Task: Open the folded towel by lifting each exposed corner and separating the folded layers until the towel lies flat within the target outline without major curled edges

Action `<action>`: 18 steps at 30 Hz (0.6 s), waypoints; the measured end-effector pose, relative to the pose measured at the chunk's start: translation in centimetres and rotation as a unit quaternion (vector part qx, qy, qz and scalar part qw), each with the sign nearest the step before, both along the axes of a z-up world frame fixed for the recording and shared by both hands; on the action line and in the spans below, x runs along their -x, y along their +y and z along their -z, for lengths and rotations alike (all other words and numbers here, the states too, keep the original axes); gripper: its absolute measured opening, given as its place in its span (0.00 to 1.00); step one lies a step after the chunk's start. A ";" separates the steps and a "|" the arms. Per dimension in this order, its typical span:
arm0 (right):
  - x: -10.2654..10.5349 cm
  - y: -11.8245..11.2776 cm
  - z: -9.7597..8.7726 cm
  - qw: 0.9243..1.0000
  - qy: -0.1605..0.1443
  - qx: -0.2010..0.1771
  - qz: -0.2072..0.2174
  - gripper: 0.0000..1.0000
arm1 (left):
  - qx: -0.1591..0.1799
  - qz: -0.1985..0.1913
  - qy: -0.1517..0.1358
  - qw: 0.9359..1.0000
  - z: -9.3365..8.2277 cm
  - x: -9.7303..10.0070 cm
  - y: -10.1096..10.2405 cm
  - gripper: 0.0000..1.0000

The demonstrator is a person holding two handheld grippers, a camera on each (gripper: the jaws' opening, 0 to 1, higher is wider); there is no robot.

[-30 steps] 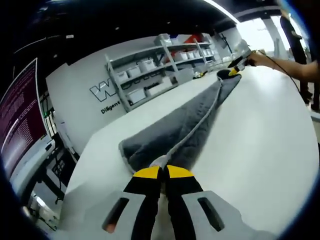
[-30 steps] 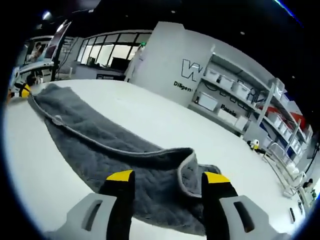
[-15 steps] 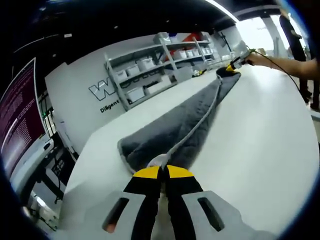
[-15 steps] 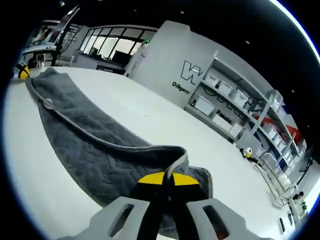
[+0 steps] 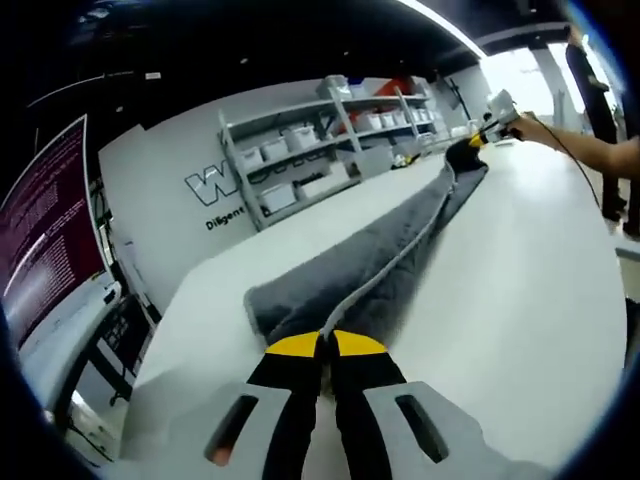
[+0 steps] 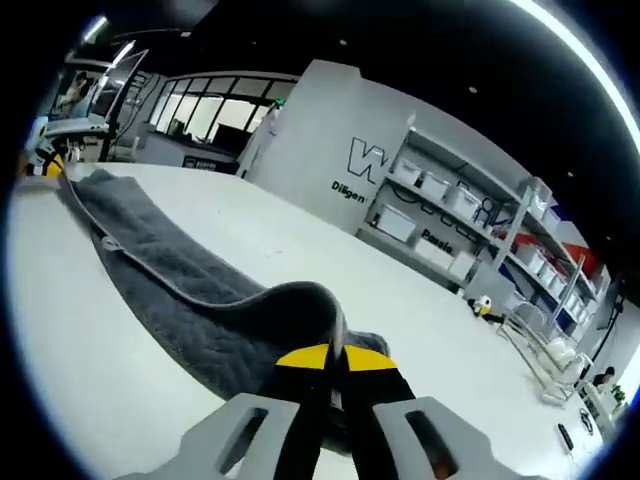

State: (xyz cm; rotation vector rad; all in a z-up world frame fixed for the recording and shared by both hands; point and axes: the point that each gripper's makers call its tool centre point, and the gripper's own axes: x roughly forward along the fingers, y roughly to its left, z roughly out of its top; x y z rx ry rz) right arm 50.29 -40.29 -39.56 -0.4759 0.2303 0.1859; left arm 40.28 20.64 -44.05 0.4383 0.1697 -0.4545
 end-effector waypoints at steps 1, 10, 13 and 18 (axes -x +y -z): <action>0.4 -0.4 -0.2 1.000 -0.002 -0.002 0.003 0.00 | 0.002 0.001 -0.002 1.000 -0.3 0.1 0.0 0.03; 2.9 -3.6 -0.3 0.999 -0.004 -0.010 0.031 0.00 | 0.025 -0.010 -0.014 1.000 -1.5 0.4 0.7 0.03; 3.8 -4.5 -0.5 0.999 -0.012 -0.019 0.033 0.00 | 0.031 -0.016 -0.021 0.999 -1.9 0.6 1.0 0.03; 5.0 -5.8 -0.4 0.999 -0.009 -0.021 0.040 0.00 | 0.040 -0.025 -0.027 0.999 -2.6 1.2 1.7 0.03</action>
